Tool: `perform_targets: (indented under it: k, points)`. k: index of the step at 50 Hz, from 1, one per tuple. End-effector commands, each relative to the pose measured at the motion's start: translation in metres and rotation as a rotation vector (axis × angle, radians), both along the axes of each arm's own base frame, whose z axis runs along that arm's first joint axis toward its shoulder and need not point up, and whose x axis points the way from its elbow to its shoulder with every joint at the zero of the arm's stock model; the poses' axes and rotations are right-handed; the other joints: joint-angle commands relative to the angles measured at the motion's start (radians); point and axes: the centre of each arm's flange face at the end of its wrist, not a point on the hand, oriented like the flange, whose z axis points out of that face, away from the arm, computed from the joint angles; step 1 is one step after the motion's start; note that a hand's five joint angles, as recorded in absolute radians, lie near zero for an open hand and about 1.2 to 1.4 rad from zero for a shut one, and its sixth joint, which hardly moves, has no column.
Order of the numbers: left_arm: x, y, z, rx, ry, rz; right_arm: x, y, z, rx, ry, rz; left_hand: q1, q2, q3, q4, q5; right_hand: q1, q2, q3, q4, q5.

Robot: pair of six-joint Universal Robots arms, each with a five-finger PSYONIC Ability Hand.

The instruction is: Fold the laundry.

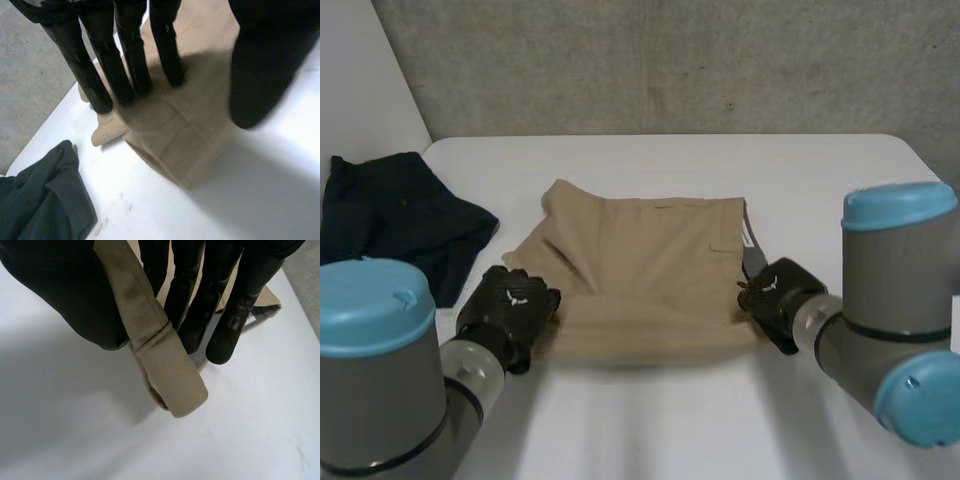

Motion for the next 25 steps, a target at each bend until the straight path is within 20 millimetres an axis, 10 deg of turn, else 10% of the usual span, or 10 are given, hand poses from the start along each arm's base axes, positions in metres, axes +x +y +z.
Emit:
perform_targets:
  k: [1,25]
  points:
    - [0.004,0.005,0.009,-0.026,0.023,-0.003,-0.005,0.013,-0.006,-0.013,-0.023,0.008,-0.103,-0.151,-0.154,-0.147,-0.151,0.408,0.218,0.196,0.205,0.231]
    - [0.01,0.003,-0.014,0.003,0.098,-0.007,-0.013,0.014,-0.019,0.001,-0.119,-0.054,0.037,-0.01,-0.014,-0.007,-0.011,0.408,0.218,0.196,0.205,0.231]
